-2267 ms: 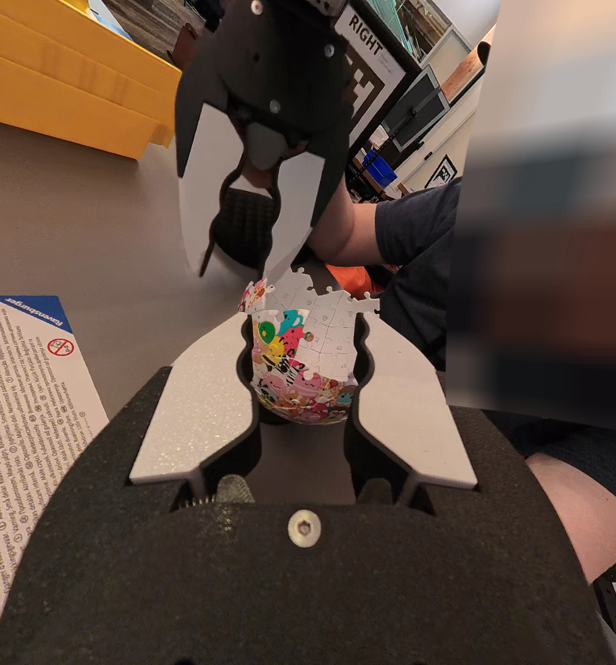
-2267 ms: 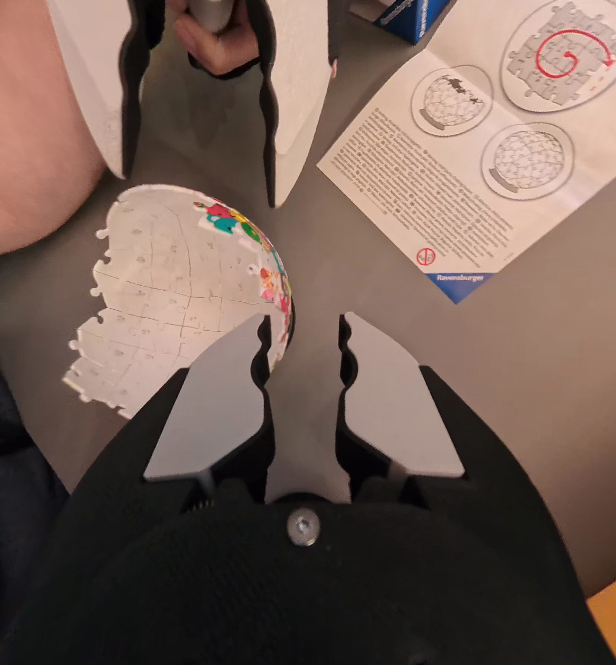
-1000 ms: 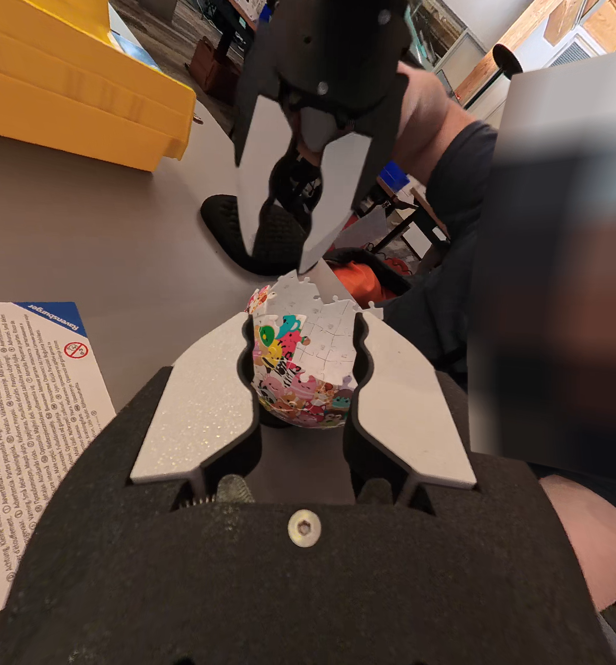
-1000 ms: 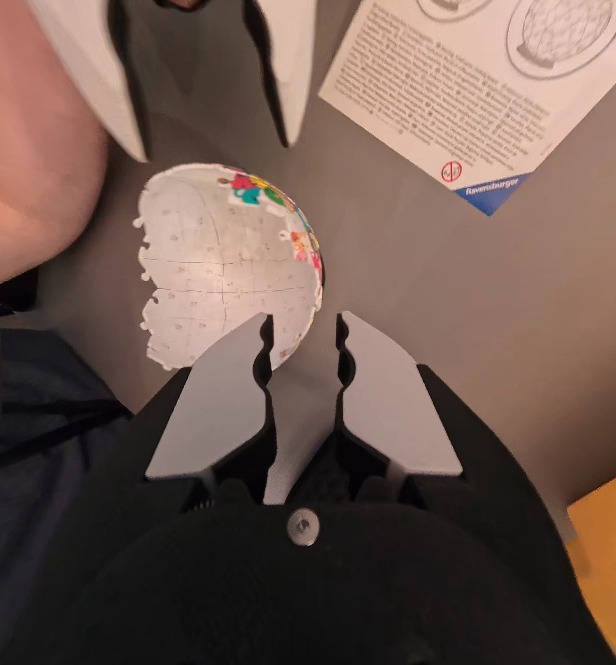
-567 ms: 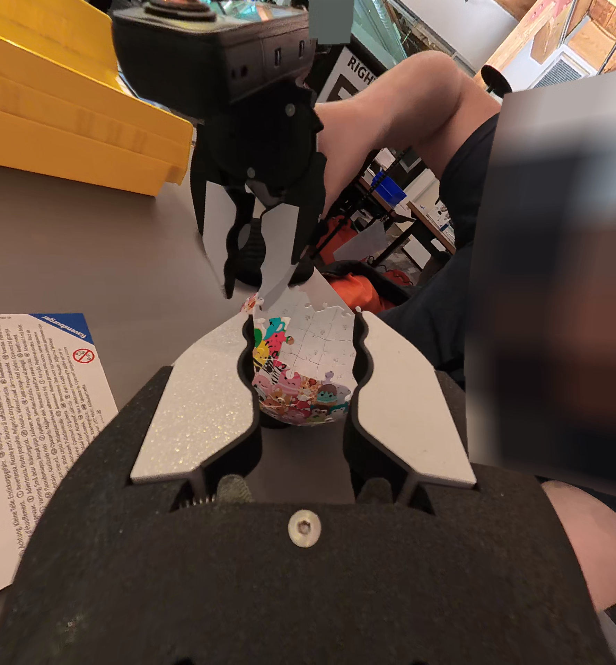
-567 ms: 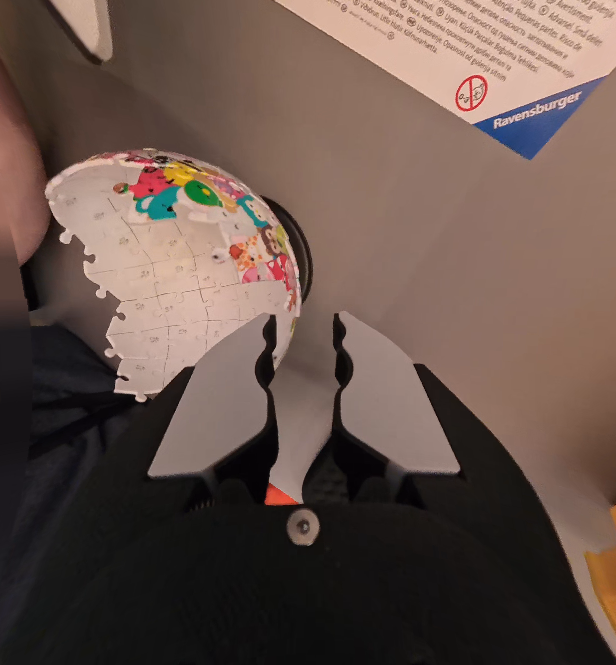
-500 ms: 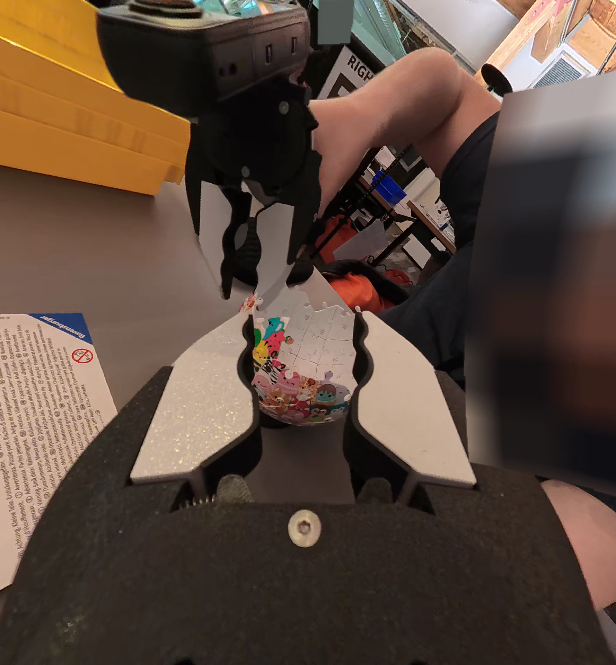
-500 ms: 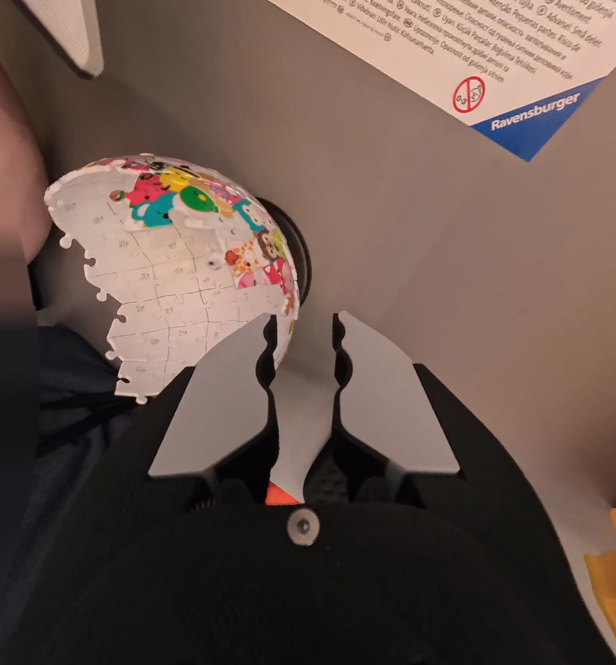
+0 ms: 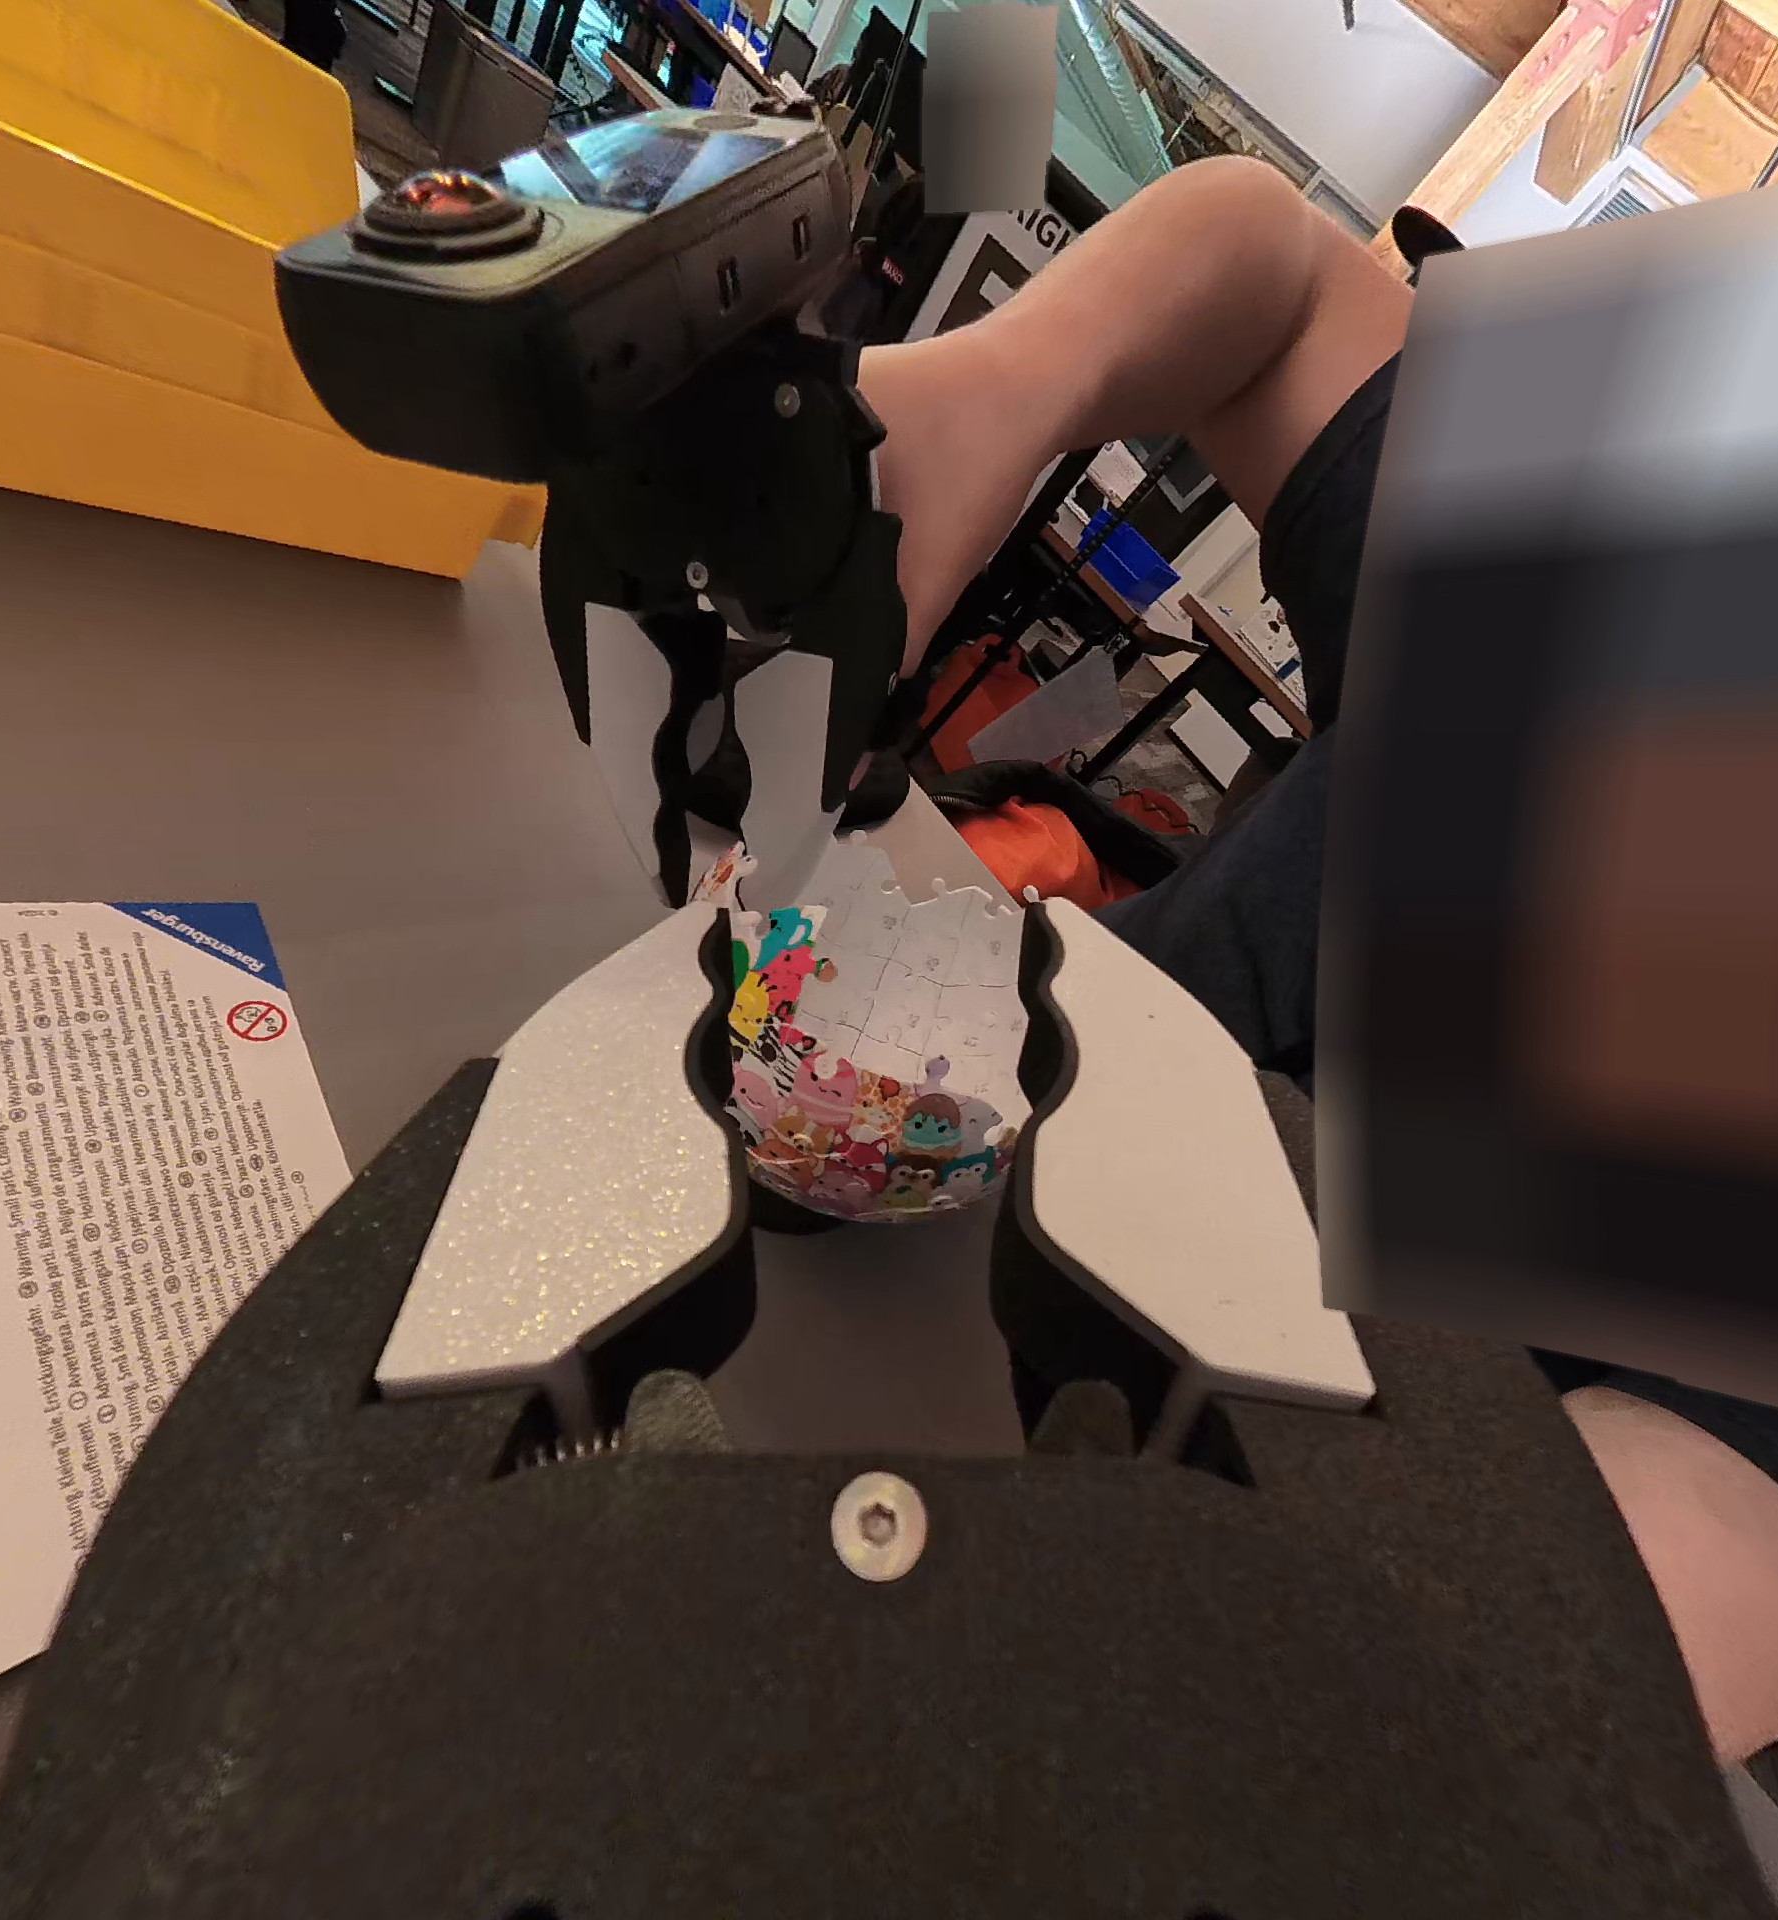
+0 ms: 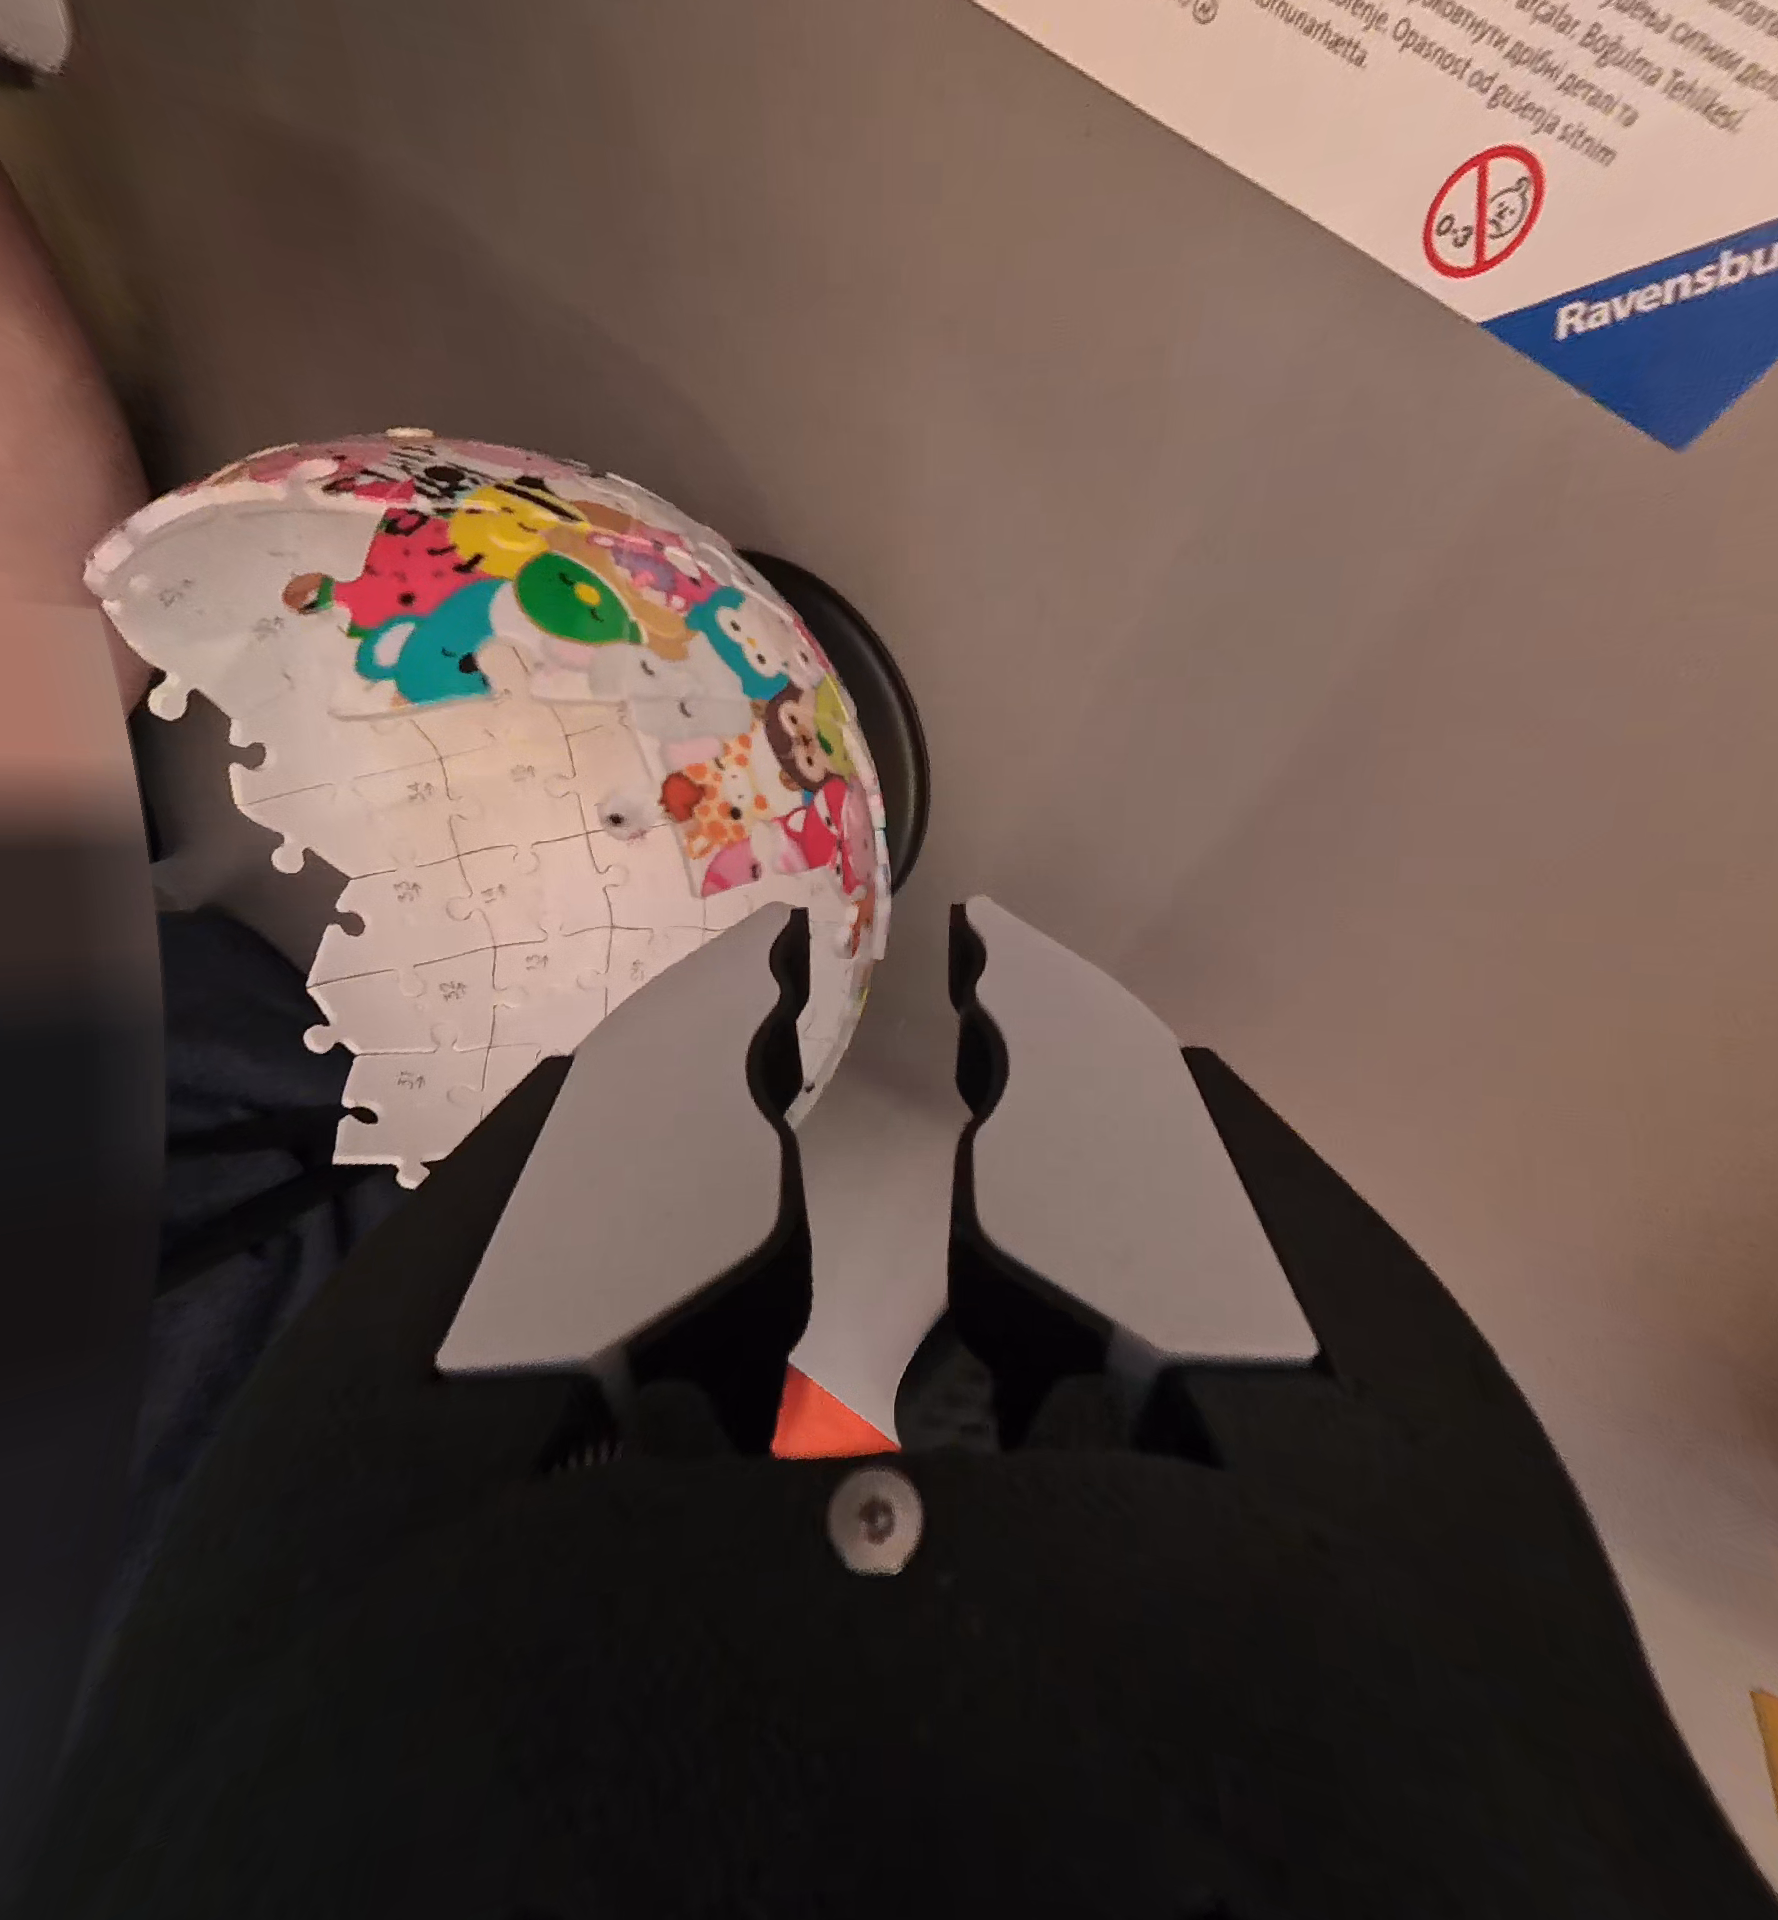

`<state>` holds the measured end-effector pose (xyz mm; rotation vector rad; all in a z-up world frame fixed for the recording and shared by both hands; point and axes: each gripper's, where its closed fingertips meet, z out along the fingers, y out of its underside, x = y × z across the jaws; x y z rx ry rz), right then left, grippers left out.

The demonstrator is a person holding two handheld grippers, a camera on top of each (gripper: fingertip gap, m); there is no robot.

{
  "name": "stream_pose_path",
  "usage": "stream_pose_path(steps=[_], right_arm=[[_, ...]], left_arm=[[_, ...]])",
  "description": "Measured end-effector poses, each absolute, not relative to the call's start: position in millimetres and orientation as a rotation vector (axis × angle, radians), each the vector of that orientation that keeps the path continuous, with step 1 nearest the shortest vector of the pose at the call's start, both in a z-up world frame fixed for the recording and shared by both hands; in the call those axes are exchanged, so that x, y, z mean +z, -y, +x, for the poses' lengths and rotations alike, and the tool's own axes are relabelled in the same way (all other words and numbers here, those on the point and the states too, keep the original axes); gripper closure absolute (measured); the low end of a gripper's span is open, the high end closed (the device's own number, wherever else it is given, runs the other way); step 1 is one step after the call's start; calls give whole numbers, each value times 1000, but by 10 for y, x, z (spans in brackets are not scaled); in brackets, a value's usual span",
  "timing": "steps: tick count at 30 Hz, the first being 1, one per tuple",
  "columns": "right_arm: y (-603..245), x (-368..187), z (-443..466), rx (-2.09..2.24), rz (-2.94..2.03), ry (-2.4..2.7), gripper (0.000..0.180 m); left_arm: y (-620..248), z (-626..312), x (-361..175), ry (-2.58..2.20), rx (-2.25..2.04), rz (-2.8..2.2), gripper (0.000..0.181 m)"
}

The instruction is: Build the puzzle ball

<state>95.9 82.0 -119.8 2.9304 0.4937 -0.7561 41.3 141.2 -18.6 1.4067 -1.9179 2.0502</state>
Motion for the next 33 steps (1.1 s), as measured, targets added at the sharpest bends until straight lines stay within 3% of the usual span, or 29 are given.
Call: stream_pose_path(steps=[33], right_arm=[[-756, -1239, 957, -365, 2893, -357, 165]], left_arm=[[-1378, 352, 5, 1940, 2118, 1351, 130]])
